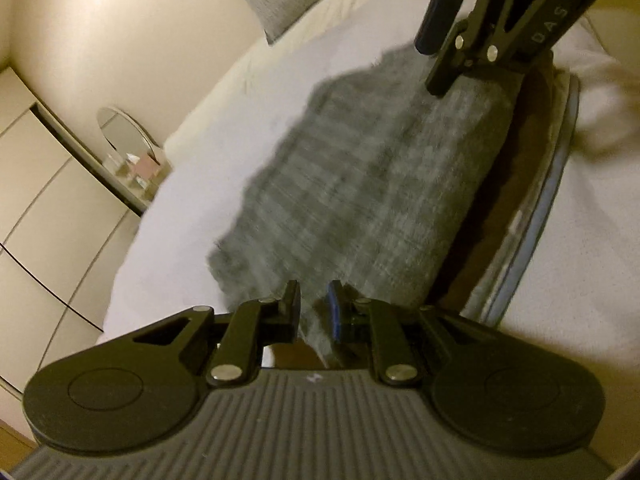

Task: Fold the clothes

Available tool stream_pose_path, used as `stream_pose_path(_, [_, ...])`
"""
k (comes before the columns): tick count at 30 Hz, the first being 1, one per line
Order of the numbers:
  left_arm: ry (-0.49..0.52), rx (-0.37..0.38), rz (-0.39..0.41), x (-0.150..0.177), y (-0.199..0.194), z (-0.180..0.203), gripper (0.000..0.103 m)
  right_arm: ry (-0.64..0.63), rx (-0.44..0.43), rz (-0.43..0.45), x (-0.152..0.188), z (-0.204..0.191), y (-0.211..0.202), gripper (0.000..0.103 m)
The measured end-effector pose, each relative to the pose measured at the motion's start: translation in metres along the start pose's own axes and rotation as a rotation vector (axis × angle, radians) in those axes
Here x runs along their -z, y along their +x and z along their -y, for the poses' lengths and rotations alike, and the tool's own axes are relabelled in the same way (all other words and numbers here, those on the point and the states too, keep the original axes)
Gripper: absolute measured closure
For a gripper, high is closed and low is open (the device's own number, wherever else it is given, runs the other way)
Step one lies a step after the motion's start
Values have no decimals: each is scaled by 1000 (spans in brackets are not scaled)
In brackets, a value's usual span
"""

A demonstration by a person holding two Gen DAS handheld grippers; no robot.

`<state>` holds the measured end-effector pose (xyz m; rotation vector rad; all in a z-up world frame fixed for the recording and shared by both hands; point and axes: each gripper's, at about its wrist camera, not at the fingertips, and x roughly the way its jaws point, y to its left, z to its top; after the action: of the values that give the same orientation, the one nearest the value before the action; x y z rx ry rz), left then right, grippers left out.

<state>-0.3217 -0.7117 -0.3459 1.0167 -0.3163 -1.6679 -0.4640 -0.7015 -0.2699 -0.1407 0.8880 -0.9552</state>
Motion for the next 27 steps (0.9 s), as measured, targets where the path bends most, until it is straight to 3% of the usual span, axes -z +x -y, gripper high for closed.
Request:
stream_pose_path(3, [6, 3, -3, 9, -7, 7, 93, -38, -2, -10, 7, -5, 9, 71])
stream_pose_path(7, [16, 2, 1, 11, -4, 7, 94, -289, 103, 43, 20, -36, 9, 72])
stream_pose_path(10, [23, 0, 3, 12, -3, 8, 95, -397, 124, 40, 23, -46, 14, 74])
stream_pose_path(27, [43, -2, 3, 16, -5, 15, 97, -537, 122, -39, 11, -53, 33, 75])
